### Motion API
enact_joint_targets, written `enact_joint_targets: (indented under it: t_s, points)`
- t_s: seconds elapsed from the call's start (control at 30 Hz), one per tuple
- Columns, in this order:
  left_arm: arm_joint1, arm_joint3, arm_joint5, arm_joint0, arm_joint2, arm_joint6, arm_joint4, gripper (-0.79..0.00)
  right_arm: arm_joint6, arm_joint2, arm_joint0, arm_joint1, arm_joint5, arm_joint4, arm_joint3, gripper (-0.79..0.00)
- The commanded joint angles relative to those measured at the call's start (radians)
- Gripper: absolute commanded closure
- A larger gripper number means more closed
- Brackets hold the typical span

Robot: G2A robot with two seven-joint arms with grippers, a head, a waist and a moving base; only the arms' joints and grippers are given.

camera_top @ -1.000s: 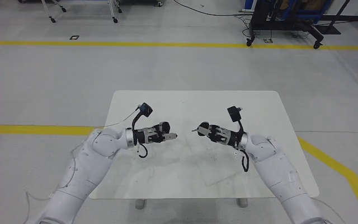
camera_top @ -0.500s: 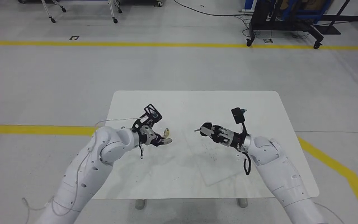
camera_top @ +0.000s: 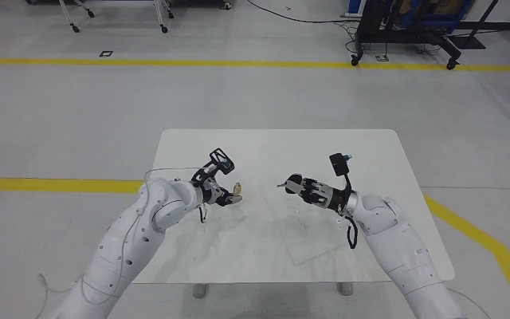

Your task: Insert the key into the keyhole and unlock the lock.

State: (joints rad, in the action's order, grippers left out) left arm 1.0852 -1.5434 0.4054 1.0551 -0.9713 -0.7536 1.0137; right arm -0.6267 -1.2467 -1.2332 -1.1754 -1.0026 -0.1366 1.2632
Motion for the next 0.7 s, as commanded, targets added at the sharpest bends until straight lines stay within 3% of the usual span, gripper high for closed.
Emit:
enact_joint_targets:
  t_s: [0.0, 0.3, 0.33, 0.37, 0.43, 0.6, 0.67]
  points:
    - [0.004, 0.005, 0.005, -0.004, 0.015, -0.012, 0.002, -0.785, 0.0, 0.0, 0.0, 0.0, 0.0, 0.0, 0.0, 0.0]
    - [0.039, 0.113, 0.005, -0.1, 0.108, -0.06, -0.014, -0.785, 0.0, 0.0, 0.0, 0.0, 0.0, 0.0, 0.0, 0.0]
    - [0.044, 0.129, 0.012, -0.112, 0.119, -0.06, -0.014, -0.754, 0.0, 0.0, 0.0, 0.0, 0.0, 0.0, 0.0, 0.0]
    - [0.049, 0.146, 0.019, -0.123, 0.13, -0.059, -0.016, -0.634, 0.0, 0.0, 0.0, 0.0, 0.0, 0.0, 0.0, 0.0]
    - [0.056, 0.174, 0.024, -0.142, 0.146, -0.055, -0.018, -0.57, 0.0, 0.0, 0.0, 0.0, 0.0, 0.0, 0.0, 0.0]
    - [0.085, 0.271, 0.04, -0.206, 0.196, -0.058, -0.037, -0.616, 0.0, 0.0, 0.0, 0.0, 0.0, 0.0, 0.0, 0.0]
    - [0.094, 0.298, 0.05, -0.228, 0.208, -0.063, -0.057, -0.588, 0.0, 0.0, 0.0, 0.0, 0.0, 0.0, 0.0, 0.0]
